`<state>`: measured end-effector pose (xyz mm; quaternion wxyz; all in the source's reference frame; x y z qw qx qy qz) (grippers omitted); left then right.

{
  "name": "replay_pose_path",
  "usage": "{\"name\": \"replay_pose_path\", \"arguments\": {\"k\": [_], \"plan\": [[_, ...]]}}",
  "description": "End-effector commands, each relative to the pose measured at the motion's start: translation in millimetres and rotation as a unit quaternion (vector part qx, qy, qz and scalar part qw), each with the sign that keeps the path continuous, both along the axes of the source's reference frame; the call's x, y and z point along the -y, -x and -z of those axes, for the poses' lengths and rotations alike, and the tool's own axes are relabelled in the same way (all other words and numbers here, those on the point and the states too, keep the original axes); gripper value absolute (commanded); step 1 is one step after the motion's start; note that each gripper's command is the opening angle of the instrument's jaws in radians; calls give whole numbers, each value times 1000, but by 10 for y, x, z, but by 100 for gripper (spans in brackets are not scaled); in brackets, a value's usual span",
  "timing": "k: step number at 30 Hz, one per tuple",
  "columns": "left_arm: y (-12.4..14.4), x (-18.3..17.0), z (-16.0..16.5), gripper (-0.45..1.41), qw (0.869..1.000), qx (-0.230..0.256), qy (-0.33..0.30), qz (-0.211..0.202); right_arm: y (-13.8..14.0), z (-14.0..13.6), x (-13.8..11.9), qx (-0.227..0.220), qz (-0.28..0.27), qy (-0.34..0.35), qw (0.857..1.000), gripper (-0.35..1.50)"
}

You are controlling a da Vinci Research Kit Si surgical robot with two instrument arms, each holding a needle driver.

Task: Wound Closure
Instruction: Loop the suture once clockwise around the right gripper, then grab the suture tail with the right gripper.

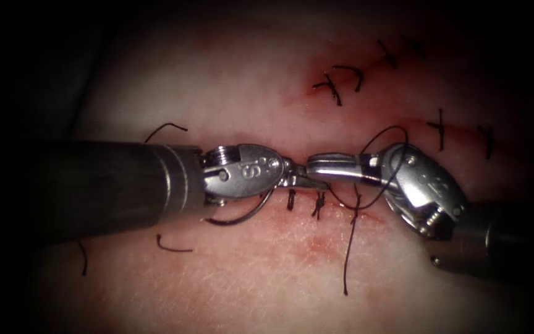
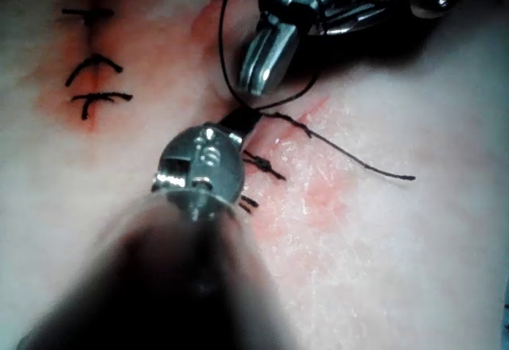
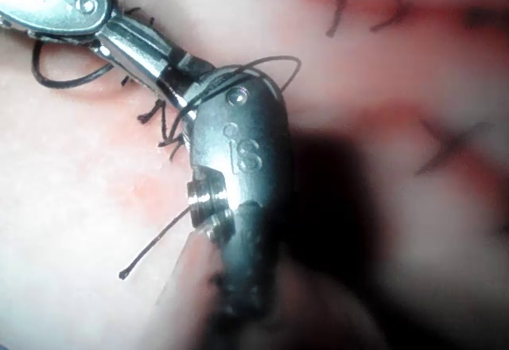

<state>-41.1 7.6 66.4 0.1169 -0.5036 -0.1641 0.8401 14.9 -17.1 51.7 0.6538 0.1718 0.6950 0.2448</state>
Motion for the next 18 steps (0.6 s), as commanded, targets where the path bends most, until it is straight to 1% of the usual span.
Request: {"name": "replay_pose_path", "arguments": {"k": [1, 3, 6, 8, 10, 12, 15, 16, 17, 18], "plan": [[5, -1, -10, -45, 1000, 1, -3, -1, -9, -3, 6, -7, 40, -1, 999, -35], [3, -5, -17, -45, 1000, 3, -4, -1, -10, 0, 9, -8, 83, -1, 996, -35], [0, -10, -26, -45, 1000, 2, -9, -2, -12, 5, 13, -3, 144, 25, 989, -35], [0, -11, -29, -45, 1000, -2, -10, -1, -15, 9, 15, 3, 183, 51, 982, -35], [0, -10, -31, -45, 1000, -2, -10, -2, -18, 12, 17, 23, 209, 73, 975, -35], [0, -10, -31, -45, 1000, -3, -10, -2, -23, 15, 19, 50, 236, 100, 965, -35], [1, -9, -30, -45, 1000, -3, -10, -2, -29, 16, 22, 66, 264, 113, 955, -35], [1, -9, -30, -45, 1000, -3, -10, -2, -31, 16, 23, 73, 278, 114, 951, -25], [1, -9, -30, -45, 1000, -3, -10, -2, -33, 16, 26, 85, 301, 118, 942, -21], [1, -9, -30, -45, 1000, -4, -10, -3, -35, 16, 28, 94, 319, 125, 935, -25]]}}
